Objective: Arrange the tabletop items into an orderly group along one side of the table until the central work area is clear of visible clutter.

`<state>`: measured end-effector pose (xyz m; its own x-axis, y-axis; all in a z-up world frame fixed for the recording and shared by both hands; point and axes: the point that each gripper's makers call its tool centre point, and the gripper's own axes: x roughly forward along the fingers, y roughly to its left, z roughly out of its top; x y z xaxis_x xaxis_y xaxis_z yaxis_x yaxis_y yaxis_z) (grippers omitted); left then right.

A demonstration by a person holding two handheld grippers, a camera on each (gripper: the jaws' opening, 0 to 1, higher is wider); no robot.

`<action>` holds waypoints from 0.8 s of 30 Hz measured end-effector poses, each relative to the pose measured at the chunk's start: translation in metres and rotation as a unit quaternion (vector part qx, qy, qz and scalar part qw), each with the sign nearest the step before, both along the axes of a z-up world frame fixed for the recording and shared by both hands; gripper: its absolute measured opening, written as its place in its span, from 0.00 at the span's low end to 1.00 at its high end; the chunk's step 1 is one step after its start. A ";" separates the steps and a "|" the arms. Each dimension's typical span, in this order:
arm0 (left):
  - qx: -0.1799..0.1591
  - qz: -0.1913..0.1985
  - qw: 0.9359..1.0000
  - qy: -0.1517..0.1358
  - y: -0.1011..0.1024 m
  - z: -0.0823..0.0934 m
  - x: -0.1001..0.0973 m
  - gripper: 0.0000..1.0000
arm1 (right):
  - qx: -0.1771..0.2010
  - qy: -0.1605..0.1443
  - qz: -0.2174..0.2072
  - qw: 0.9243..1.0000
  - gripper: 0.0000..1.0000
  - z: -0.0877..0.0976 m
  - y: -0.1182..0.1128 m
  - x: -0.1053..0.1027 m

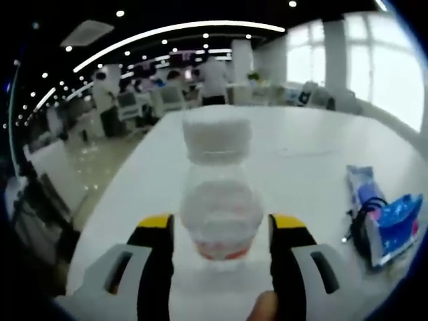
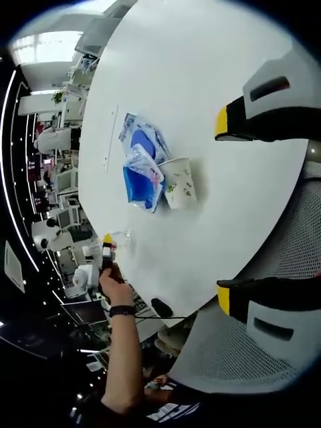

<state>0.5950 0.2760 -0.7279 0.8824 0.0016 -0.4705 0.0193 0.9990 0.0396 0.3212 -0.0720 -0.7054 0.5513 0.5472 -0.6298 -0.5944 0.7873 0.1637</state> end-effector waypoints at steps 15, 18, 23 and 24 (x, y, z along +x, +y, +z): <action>-0.017 -0.030 0.999 -0.005 -0.006 0.005 0.001 0.38 | 0.004 0.002 -0.004 1.000 0.84 0.001 -0.001 0.000; -0.021 -0.018 1.000 -0.001 -0.007 0.005 -0.001 0.38 | 0.004 0.002 -0.004 1.000 0.83 0.001 -0.001 0.000; -0.021 0.003 1.000 0.000 -0.008 0.005 -0.003 0.38 | 0.004 0.002 -0.003 1.000 0.83 0.001 0.000 0.000; -0.023 0.003 1.000 0.000 -0.009 0.005 -0.003 0.38 | 0.004 0.001 -0.003 1.000 0.83 0.001 -0.001 0.000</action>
